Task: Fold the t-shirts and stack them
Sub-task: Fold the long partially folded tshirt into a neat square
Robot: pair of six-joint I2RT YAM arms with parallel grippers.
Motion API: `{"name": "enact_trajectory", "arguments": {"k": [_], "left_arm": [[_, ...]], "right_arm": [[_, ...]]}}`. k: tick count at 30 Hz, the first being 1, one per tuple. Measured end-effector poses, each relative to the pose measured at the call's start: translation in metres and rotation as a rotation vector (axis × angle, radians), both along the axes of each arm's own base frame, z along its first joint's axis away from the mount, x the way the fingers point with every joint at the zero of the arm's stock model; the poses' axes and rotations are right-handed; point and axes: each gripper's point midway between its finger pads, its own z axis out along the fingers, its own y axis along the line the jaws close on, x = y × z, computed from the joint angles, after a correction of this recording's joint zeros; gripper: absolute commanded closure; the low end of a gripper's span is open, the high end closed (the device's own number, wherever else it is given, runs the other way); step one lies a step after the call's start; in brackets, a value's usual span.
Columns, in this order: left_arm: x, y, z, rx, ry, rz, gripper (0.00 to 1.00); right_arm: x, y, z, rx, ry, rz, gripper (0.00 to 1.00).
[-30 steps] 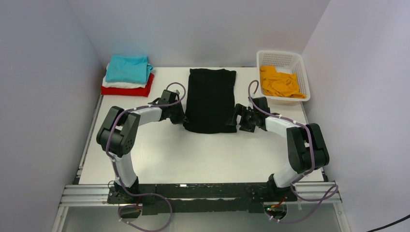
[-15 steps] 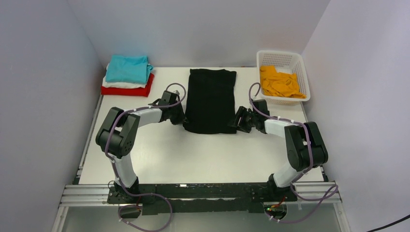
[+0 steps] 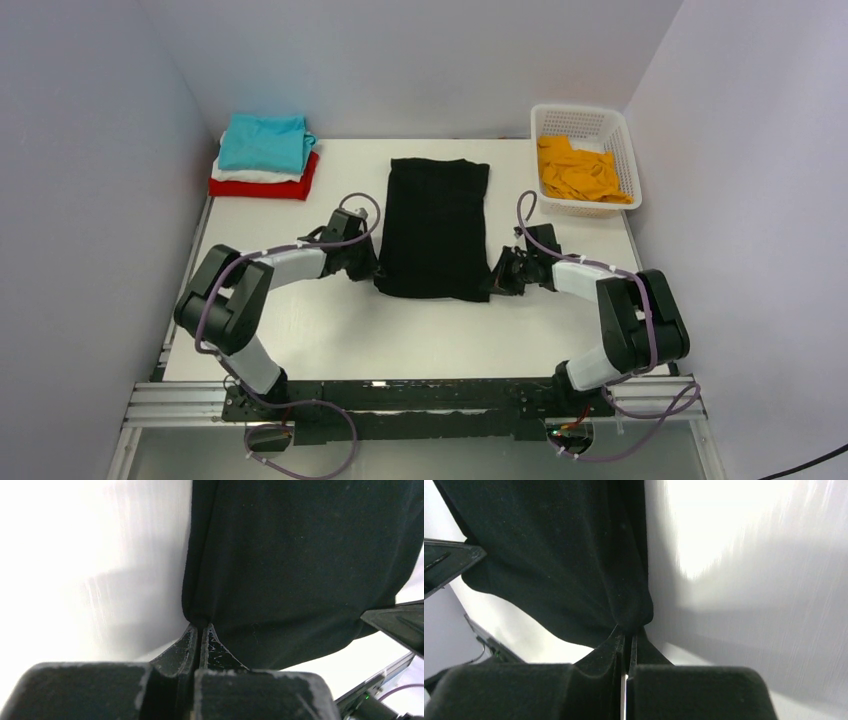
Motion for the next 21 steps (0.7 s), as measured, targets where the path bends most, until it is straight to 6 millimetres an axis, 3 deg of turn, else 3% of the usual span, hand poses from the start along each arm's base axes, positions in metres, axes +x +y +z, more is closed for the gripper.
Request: {"name": "enact_trajectory", "arguments": {"k": [7, 11, 17, 21], "left_arm": [[-0.073, 0.002, 0.005, 0.069, 0.090, -0.104, 1.00], [-0.104, 0.010, 0.029, 0.096, 0.090, -0.155, 1.00], [-0.132, 0.018, 0.078, 0.061, -0.013, -0.213, 1.00], [-0.138, 0.016, 0.097, 0.012, -0.058, -0.233, 1.00]], "right_arm": [[-0.055, 0.001, 0.017, 0.017, 0.122, 0.117, 1.00], [-0.083, 0.010, 0.042, 0.057, 0.158, 0.214, 1.00], [-0.117, 0.022, 0.083, 0.158, 0.132, 0.304, 1.00], [-0.112, 0.025, 0.108, 0.178, 0.077, 0.297, 1.00]]}}
